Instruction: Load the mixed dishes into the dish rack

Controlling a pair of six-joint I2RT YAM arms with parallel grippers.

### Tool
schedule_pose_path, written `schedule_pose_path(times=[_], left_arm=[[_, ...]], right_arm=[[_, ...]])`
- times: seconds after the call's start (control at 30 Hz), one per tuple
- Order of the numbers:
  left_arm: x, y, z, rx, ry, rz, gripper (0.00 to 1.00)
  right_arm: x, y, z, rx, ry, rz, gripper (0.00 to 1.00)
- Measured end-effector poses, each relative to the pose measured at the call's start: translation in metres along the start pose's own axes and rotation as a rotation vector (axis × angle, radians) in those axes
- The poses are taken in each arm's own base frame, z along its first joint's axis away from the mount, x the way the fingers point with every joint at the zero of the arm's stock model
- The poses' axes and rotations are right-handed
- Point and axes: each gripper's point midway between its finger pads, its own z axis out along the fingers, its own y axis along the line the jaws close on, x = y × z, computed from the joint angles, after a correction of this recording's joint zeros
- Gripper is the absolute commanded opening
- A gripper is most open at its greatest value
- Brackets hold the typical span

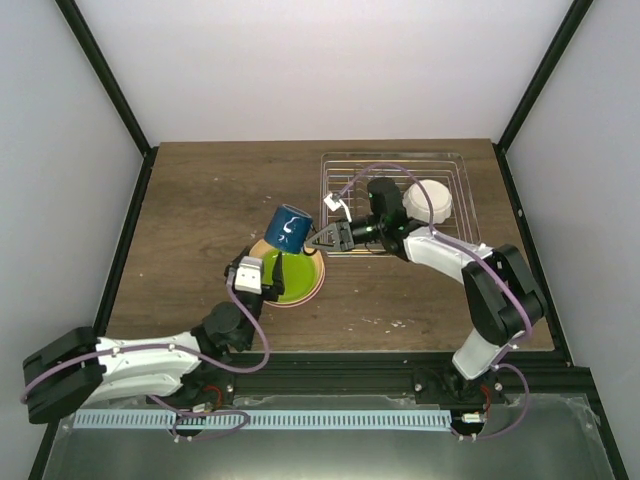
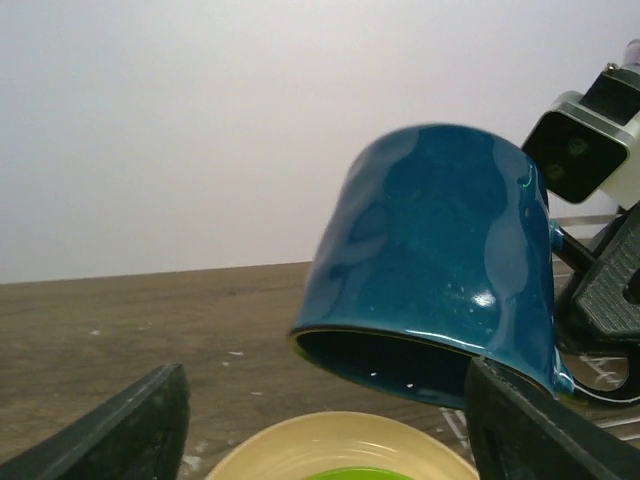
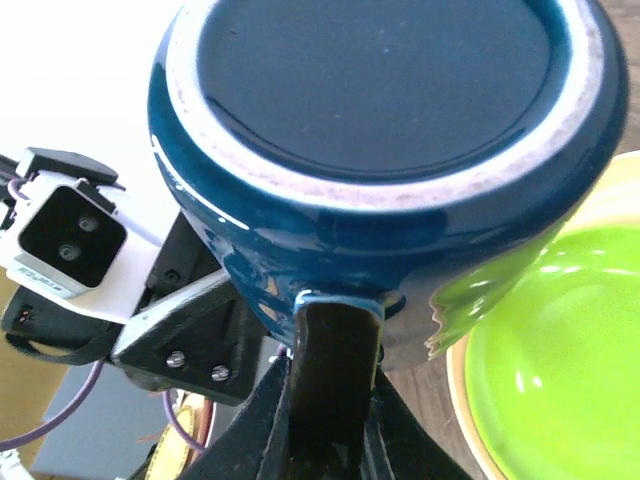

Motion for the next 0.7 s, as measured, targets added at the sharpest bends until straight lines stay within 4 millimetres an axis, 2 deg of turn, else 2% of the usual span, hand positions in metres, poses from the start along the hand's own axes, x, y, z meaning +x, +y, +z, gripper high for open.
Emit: schedule_pose_path(times=[0.1, 0.23, 0.3, 0.43, 0.5, 0.7], left_arm=[[-0.003, 0.008, -0.005, -0.008, 0.000, -0.029, 0.91], [-0.012, 0.021, -0.013, -0.025, -0.006, -0.062, 0.97], [-0.017, 0.028, -0.017, -0.037, -0.011, -0.081, 0.98], [-0.026, 0.043, -0.025, -0.061, -0.028, -0.115, 0.99], [-0.028, 0.049, -0.029, -0.070, -0.031, -0.119, 1.00], [-0.014, 0.058, -0.031, -0.113, 0.018, -0.058, 1.00]], right_arm=[[-0.006, -0.012, -0.004, 0.067, -0.017, 0.000, 0.01], [-0.010, -0.032, -0.017, 0.190, -0.035, 0.014, 0.01], [-0.013, -0.041, -0.031, 0.263, -0.059, 0.018, 0.01], [-0.024, -0.052, -0.074, 0.453, -0.132, 0.000, 0.01], [-0.033, -0.049, -0.095, 0.534, -0.175, -0.034, 0.01], [-0.038, -0.048, -0.134, 0.797, -0.234, -0.077, 0.01]])
